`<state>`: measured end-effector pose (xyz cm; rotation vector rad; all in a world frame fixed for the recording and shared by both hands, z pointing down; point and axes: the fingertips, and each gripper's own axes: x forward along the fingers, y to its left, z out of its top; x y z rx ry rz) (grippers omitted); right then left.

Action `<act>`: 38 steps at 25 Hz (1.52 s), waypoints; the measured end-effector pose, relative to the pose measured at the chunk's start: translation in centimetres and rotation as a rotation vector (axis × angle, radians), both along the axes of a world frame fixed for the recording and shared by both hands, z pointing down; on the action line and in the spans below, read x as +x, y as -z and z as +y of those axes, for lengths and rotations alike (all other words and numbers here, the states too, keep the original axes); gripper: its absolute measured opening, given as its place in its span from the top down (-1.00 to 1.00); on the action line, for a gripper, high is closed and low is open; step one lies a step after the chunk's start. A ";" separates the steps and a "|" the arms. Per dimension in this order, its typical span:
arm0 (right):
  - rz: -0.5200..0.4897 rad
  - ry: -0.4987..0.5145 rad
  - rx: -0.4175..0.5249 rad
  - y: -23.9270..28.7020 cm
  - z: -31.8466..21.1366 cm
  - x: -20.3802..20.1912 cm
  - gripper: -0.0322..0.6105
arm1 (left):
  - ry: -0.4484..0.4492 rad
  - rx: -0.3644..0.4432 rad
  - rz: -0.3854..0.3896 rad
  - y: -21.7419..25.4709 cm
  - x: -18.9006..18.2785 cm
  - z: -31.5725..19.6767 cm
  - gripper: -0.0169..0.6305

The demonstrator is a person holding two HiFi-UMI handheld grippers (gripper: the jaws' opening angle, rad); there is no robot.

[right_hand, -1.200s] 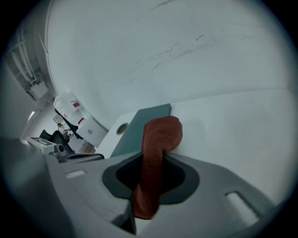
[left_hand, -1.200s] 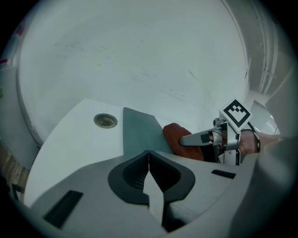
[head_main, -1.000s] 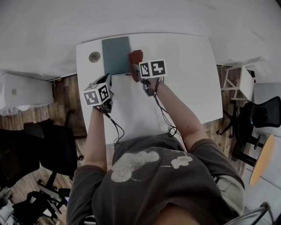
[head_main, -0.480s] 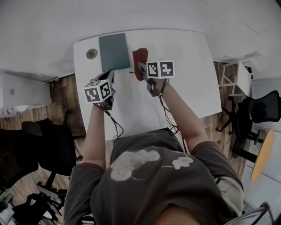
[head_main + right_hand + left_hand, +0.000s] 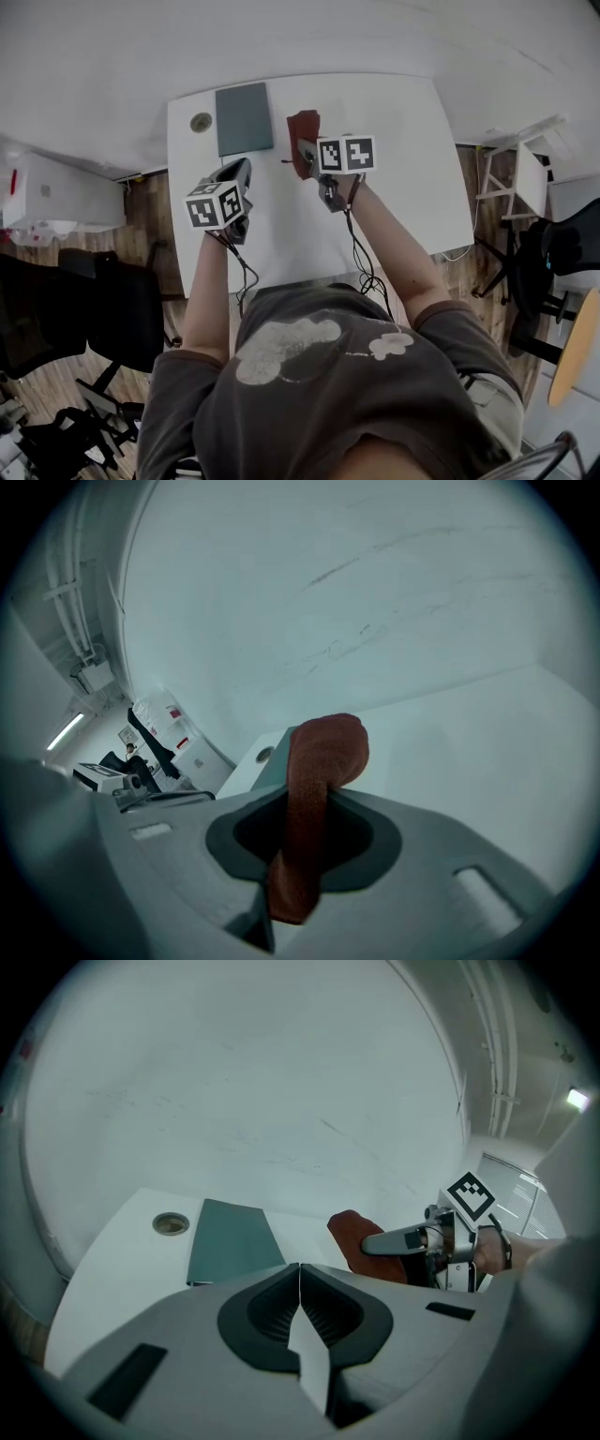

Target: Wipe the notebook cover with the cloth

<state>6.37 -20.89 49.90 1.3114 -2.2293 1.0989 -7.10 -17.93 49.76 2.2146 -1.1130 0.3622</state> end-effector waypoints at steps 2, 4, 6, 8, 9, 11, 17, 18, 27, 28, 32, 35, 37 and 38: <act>-0.007 0.013 0.007 0.4 1.1 0.8 0.65 | -0.003 0.011 -0.009 0.4 1.1 1.3 0.97; -0.020 0.017 0.016 0.9 2.3 1.7 0.65 | -0.002 0.025 -0.017 0.8 2.2 2.5 0.97; -0.027 0.019 0.020 1.2 3.6 2.7 0.65 | 0.001 0.035 -0.020 1.1 3.2 3.9 0.97; -0.033 0.021 0.028 1.5 4.8 3.5 0.65 | 0.004 0.044 -0.022 1.5 3.9 5.1 0.97; -0.037 0.021 0.033 1.8 5.3 3.9 0.65 | 0.005 0.050 -0.024 1.8 4.2 5.6 0.97; -0.049 0.020 0.042 2.3 6.4 4.8 0.65 | 0.009 0.063 -0.028 2.5 4.9 6.6 0.97; -0.074 0.030 0.057 3.5 10.4 7.5 0.65 | 0.013 0.093 -0.024 4.4 7.9 9.9 0.97; -0.076 0.032 0.064 3.8 11.1 7.9 0.65 | 0.010 0.101 -0.027 4.7 8.4 10.6 0.97; -0.078 0.073 0.133 5.9 18.6 11.1 0.65 | 0.016 0.167 -0.033 6.7 12.7 17.7 0.97; -0.074 0.078 0.140 5.9 19.3 11.4 0.65 | 0.017 0.167 -0.031 6.6 13.1 18.5 0.97; -0.078 0.082 0.142 4.9 22.0 12.2 0.65 | 0.027 0.151 -0.029 6.1 14.1 21.1 0.97; -0.084 0.067 0.138 4.2 23.3 12.8 0.65 | 0.032 0.142 -0.034 6.0 14.5 22.5 0.97; -0.087 0.054 0.137 4.0 23.8 13.2 0.65 | 0.032 0.137 -0.041 6.0 14.7 23.1 0.97; -0.089 0.047 0.138 3.9 24.0 13.4 0.65 | 0.031 0.133 -0.043 6.1 14.7 23.3 0.97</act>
